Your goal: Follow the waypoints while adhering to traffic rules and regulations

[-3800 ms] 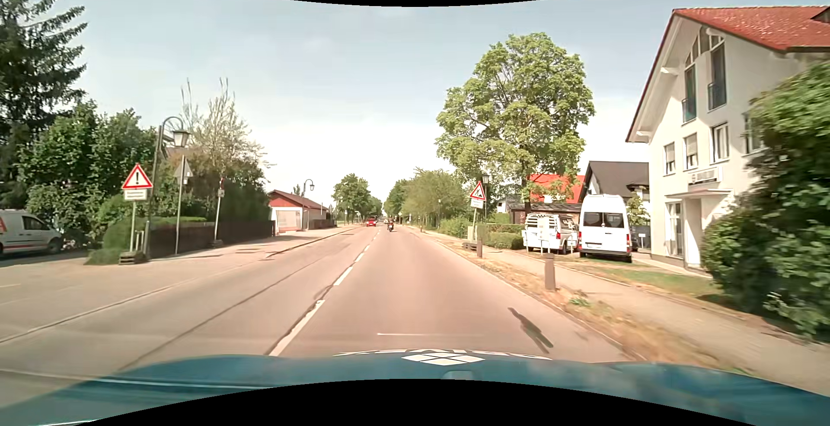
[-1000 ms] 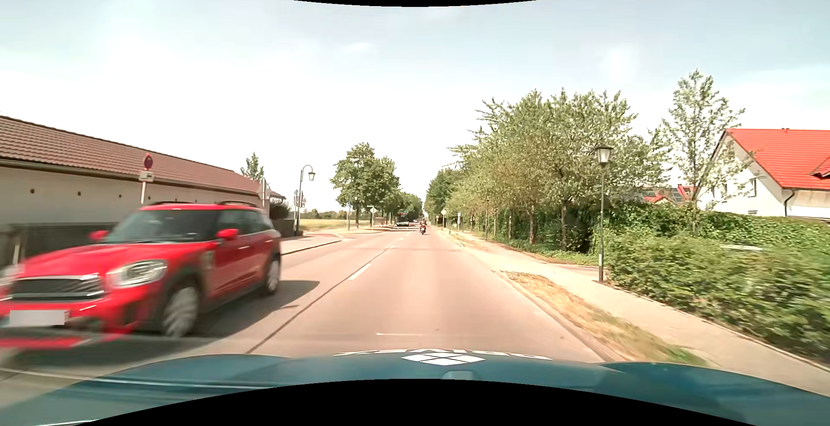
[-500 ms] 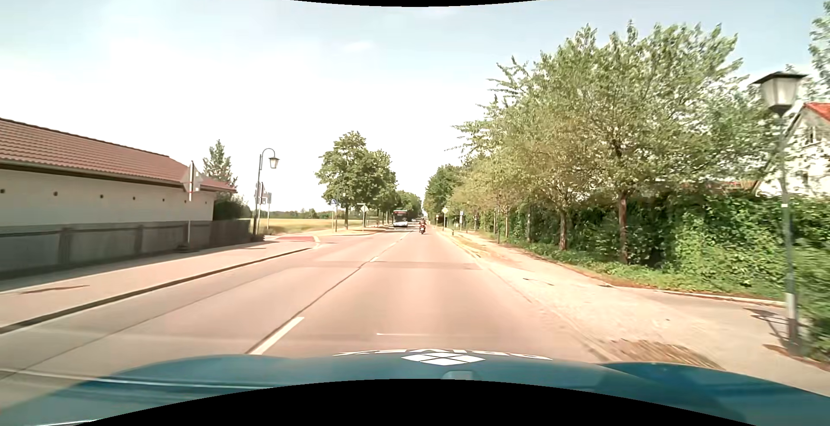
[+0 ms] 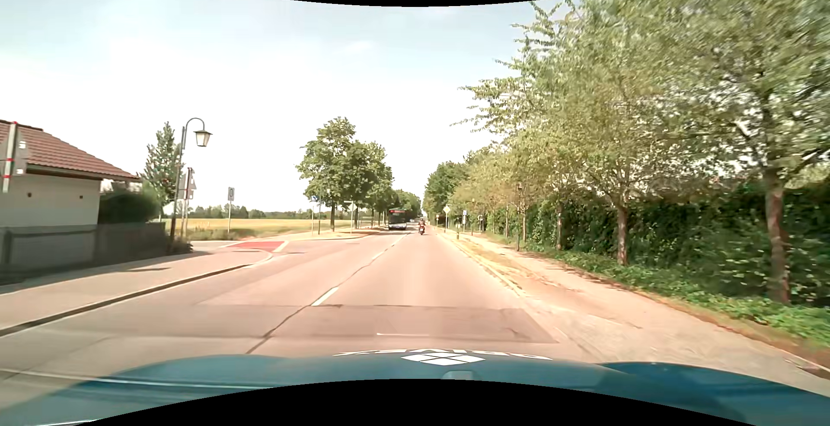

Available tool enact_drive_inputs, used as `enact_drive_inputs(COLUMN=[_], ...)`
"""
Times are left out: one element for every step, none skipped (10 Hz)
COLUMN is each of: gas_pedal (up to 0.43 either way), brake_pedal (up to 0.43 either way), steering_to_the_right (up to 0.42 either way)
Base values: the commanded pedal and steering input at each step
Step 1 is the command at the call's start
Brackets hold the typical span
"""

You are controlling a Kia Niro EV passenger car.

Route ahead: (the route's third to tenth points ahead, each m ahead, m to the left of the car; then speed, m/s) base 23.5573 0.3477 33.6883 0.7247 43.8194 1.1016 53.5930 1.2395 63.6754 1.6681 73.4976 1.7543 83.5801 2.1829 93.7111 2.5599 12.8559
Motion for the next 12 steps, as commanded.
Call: enact_drive_inputs(gas_pedal=[0.047, 0.047, 0.047, 0.047, 0.028, 0.028, 0.028, 0.028, 0.028, 0.028, 0.028, 0.028], brake_pedal=[0.0, 0.0, 0.0, 0.0, 0.0, 0.0, 0.0, 0.0, 0.0, 0.0, 0.0, 0.0], steering_to_the_right=[0.0, 0.0, 0.0, -0.001, -0.001, -0.001, -0.002, -0.002, -0.002, -0.003, -0.004, -0.005])
